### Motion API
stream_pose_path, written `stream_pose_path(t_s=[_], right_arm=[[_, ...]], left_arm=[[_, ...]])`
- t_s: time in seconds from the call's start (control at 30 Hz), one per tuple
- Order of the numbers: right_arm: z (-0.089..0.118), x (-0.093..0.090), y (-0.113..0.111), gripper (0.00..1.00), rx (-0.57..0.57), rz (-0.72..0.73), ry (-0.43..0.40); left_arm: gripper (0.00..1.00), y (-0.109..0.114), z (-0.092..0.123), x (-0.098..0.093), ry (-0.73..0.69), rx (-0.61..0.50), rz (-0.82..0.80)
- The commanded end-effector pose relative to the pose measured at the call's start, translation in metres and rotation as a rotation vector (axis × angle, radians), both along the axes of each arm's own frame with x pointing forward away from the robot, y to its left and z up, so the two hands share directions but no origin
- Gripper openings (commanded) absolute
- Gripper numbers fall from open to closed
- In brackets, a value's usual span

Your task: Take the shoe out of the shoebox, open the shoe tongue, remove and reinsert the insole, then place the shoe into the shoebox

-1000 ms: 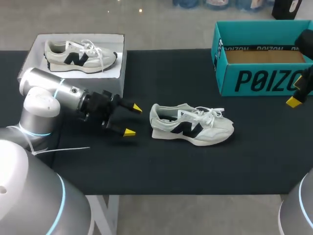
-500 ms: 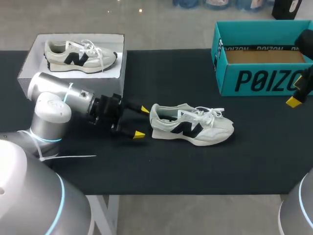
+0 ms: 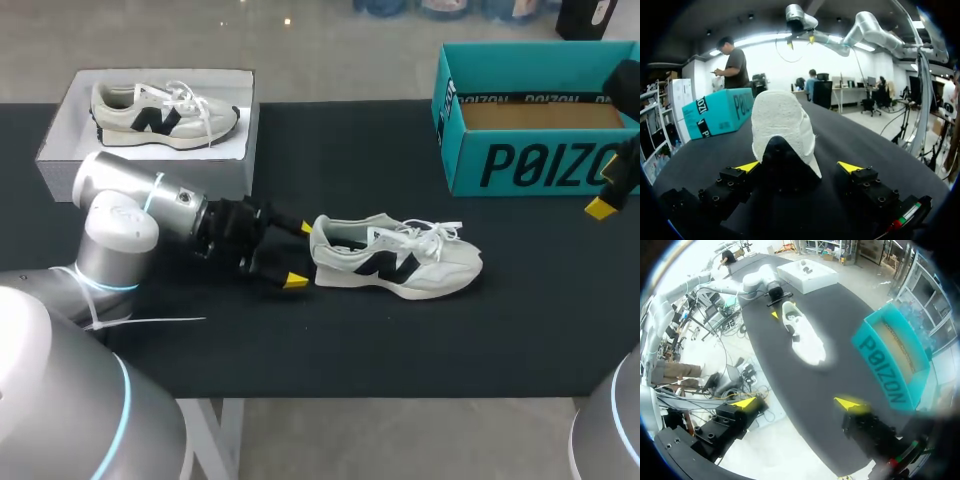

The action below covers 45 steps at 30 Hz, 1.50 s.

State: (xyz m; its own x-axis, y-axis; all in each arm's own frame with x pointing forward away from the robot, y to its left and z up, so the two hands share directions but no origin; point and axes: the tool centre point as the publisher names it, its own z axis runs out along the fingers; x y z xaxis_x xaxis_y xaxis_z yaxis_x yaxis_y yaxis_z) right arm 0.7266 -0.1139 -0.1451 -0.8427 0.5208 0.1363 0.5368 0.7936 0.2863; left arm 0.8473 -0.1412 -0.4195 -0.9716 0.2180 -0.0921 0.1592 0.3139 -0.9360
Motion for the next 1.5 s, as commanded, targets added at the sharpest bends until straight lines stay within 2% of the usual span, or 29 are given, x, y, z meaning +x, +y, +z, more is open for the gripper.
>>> stream_pose_path(t_s=[0.03, 0.57, 0.77, 1.5], right_arm=[[0.0, 0.002, 0.0, 1.0, -0.001, 0.001, 0.004], [0.0, 0.002, 0.0, 1.0, -0.001, 0.001, 0.004], [0.0, 0.002, 0.0, 1.0, -0.001, 0.001, 0.004], [0.0, 0.002, 0.0, 1.0, -0.001, 0.001, 0.004]], left_arm=[[1.0, -0.001, -0.003, -0.001, -0.002, 0.008, 0.009], [1.0, -0.011, -0.009, 0.005, 0.009, 0.03, 0.054], [1.0, -0.014, -0.01, 0.014, 0.013, 0.016, 0.067], [1.0, -0.018, -0.02, 0.022, 0.027, -0.012, 0.064]])
